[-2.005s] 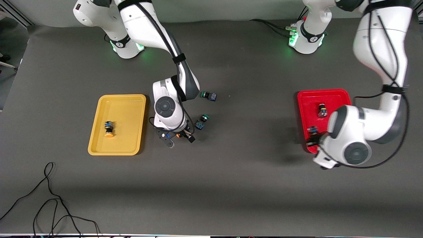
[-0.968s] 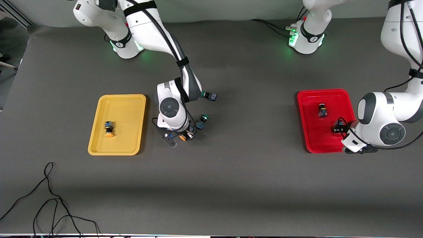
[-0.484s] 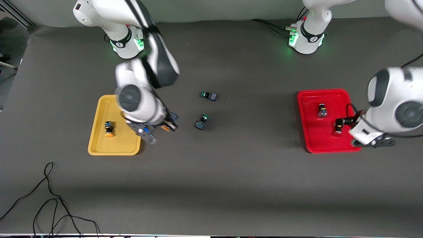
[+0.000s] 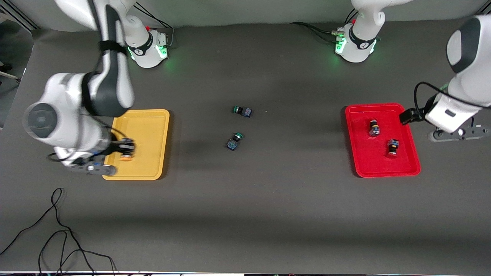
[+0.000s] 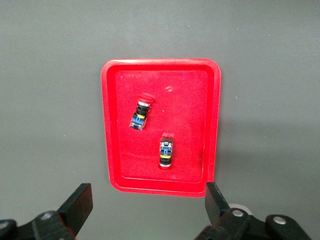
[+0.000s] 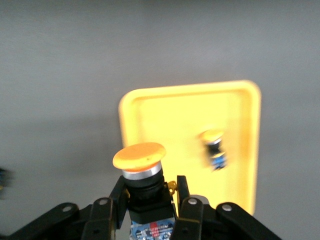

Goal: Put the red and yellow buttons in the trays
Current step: 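Place the yellow button in the yellow tray while the left gripper places red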

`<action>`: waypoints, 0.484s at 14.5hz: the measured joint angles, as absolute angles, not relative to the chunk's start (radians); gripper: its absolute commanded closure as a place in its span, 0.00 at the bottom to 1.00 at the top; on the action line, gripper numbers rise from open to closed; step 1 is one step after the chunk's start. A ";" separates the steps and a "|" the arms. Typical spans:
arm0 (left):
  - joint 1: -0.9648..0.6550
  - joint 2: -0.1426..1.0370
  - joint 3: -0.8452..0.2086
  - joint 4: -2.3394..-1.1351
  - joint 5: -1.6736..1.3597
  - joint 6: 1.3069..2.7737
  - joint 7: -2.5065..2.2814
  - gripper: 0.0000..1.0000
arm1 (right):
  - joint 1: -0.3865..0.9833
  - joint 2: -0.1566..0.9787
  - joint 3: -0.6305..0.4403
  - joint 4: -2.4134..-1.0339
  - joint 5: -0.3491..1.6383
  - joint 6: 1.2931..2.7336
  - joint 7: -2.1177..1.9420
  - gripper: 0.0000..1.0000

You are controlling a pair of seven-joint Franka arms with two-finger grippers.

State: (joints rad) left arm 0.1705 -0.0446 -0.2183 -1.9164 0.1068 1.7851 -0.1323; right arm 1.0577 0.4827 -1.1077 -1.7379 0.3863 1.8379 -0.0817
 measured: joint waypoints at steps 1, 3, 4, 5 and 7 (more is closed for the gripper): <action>0.167 -0.071 -0.219 -1.935 0.102 1.793 -0.132 0.00 | 1.052 0.480 -1.122 -1.798 0.410 1.900 -0.164 0.88; 0.156 -0.104 -0.219 -1.949 0.099 1.809 -0.131 0.00 | 1.047 0.480 -1.123 -1.954 0.499 2.060 -0.293 0.88; 0.151 -0.112 -0.219 -1.946 0.098 1.821 -0.131 0.00 | 1.048 0.485 -1.114 -2.032 0.555 2.139 -0.356 0.88; 0.141 -0.115 -0.215 -1.933 0.098 1.824 -0.130 0.00 | 1.049 0.496 -1.101 -2.098 0.615 2.198 -0.419 0.88; 0.082 -0.115 -0.175 -1.895 0.098 1.819 -0.129 0.00 | 1.051 0.539 -1.070 -2.165 0.713 2.242 -0.519 0.88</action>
State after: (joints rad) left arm 0.0822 -0.1146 -0.1749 -1.8952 0.0983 1.8185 -0.1293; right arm 1.0506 0.5388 -1.0700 -2.1649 0.7130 2.2423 -0.5193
